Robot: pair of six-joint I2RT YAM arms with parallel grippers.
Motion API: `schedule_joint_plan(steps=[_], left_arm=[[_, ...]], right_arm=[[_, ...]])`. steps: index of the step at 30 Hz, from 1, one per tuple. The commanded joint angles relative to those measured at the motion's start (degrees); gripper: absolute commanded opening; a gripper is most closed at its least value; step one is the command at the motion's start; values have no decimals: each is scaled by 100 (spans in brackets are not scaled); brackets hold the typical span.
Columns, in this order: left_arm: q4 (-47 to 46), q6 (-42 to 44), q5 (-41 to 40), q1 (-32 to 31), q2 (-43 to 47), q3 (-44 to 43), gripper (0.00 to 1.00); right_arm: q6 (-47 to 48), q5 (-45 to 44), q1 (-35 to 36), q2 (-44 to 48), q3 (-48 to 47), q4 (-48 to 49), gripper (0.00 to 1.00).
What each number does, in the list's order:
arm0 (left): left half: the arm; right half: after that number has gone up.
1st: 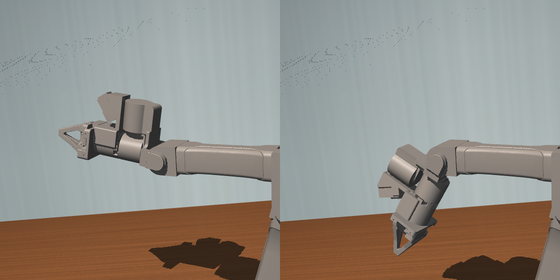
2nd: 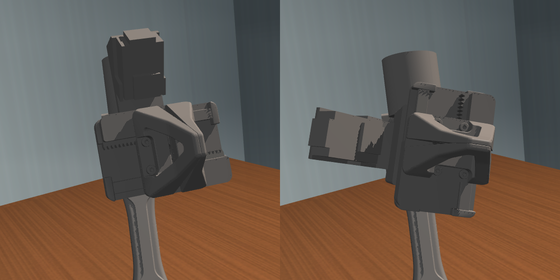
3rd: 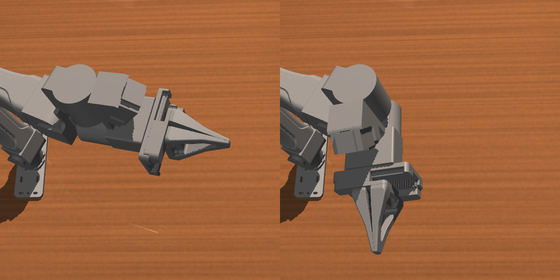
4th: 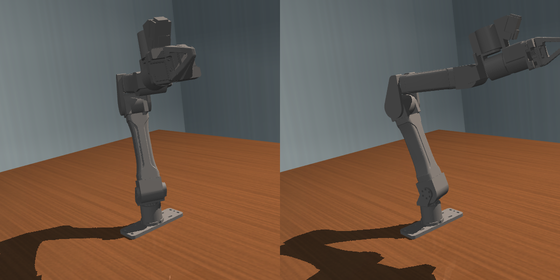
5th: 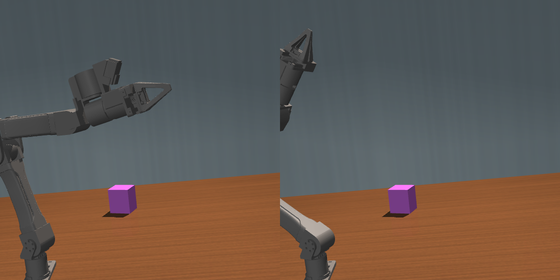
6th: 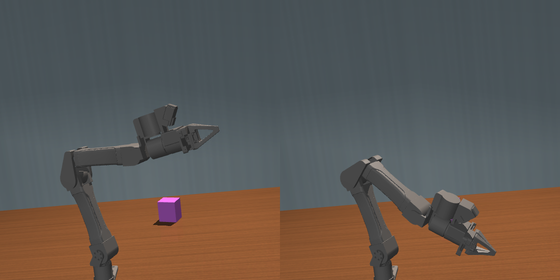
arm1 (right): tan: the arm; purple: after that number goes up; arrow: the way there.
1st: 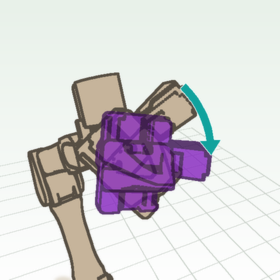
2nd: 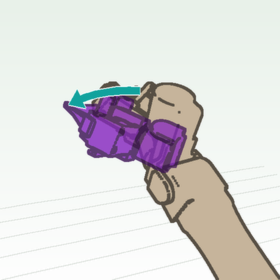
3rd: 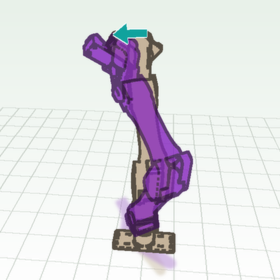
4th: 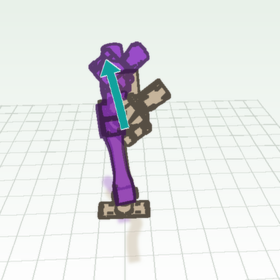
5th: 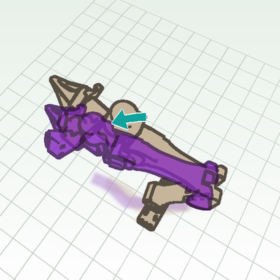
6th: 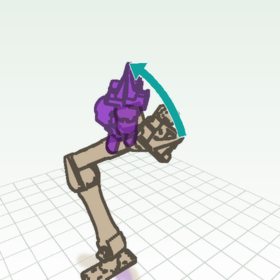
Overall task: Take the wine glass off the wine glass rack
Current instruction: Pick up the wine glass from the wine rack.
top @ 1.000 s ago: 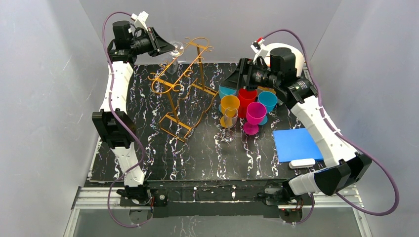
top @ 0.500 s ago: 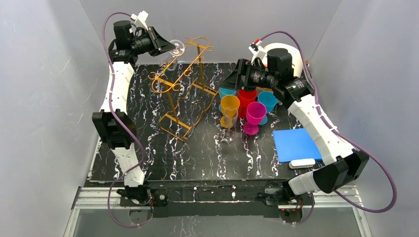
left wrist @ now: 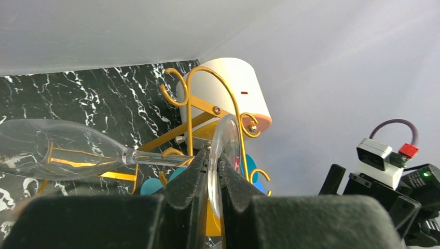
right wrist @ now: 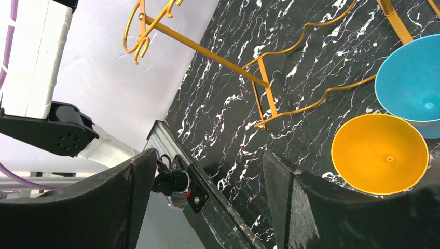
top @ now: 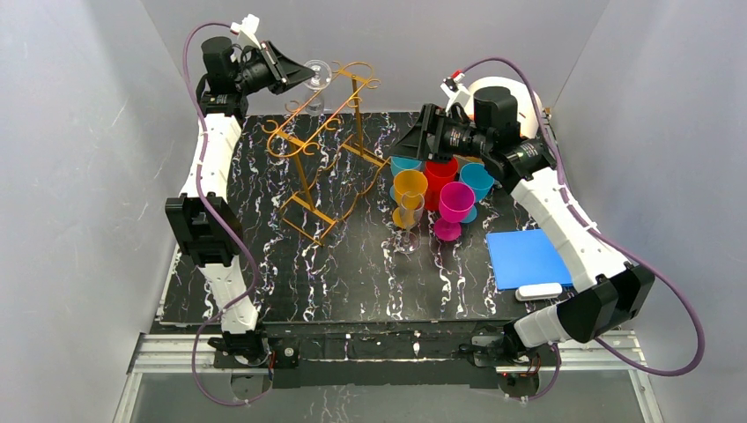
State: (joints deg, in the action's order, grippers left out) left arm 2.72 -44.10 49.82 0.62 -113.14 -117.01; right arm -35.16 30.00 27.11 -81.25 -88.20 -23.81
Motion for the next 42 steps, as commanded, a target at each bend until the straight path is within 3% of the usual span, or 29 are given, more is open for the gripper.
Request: schedule_joint_plan(steps=[1,8,15,21,24,32,36,42], left_arm=[[-534,-160,128,17,235,-58,0],[-487,-153,-141,17,253,-148,0],[-439,13,-527,43,639,424,0],[-1328,-816,-431,174,347,159,0],[-1344,-936,-412,194,272,-105,0],[-2098,-1501,-251,625,185,92,0],[-1694,-986,-695,840,680,454,0],[-469,258,-1081,947,1097,160,0]], right_arm=[[-53,42,14,-66,-34,258,82],[-42,55,14,-49,-69,234,82],[110,-41,14,104,-131,101,85],[97,110,20,81,-167,174,82],[123,113,14,16,-267,57,81],[506,-318,13,429,-237,469,80],[592,-484,15,637,-77,748,81],[-323,-622,21,886,641,1868,86]])
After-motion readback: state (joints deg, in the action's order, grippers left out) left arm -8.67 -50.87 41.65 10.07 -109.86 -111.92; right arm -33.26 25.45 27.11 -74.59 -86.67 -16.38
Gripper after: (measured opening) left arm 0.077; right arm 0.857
